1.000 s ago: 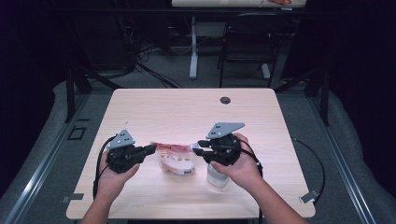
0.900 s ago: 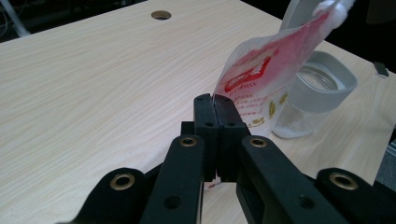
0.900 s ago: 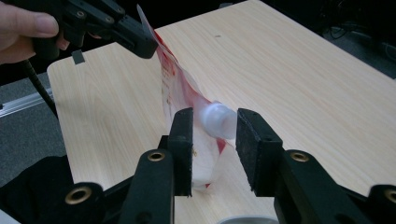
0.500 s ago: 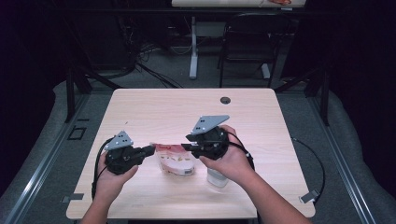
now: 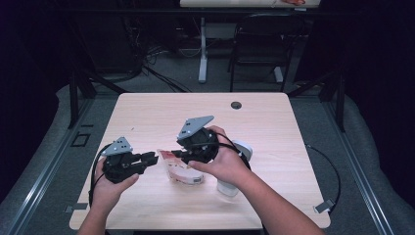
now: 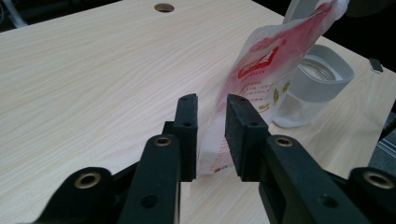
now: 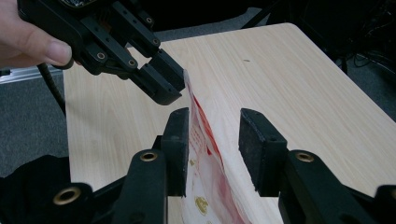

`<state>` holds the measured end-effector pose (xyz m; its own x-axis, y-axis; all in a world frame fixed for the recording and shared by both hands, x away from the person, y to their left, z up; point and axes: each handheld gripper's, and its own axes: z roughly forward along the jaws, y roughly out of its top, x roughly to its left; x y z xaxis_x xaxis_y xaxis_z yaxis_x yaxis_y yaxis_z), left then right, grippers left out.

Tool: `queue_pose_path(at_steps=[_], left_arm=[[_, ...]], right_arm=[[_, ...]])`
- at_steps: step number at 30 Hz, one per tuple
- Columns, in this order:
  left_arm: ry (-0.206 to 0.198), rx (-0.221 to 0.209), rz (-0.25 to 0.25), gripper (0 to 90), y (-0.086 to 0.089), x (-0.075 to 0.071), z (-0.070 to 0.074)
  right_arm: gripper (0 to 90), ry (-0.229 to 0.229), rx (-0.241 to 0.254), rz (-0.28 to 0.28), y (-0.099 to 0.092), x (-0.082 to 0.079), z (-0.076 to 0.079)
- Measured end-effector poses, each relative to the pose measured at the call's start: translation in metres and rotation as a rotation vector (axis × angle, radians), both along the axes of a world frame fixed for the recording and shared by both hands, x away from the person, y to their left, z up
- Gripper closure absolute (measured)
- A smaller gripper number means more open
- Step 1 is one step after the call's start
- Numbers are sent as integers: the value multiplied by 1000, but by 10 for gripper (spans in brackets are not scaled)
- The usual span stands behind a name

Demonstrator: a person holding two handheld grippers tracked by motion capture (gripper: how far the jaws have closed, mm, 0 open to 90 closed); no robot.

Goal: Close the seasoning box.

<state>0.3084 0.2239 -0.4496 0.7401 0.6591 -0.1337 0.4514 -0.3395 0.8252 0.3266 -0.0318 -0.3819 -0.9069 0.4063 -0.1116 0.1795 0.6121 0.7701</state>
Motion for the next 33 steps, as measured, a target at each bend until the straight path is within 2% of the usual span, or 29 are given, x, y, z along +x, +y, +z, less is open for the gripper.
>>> queue_pose_path(at_steps=[1,4,10,14,20,33], left_arm=[[10,-2,-4,709,1,0,0],[4,6,3,704,3,1,0],[-6,8,17,699,6,2,-1],[-10,-3,28,699,9,2,-1],[-15,-1,38,706,11,2,-2],[-22,3,44,703,12,3,-2]], right_arm=[[634,0,-4,2,3,1,0],[634,11,-25,5,9,4,0],[655,30,-34,18,21,9,-3],[664,32,-59,29,26,13,-7],[696,39,-69,34,34,16,-12],[758,52,-129,35,50,21,-21]])
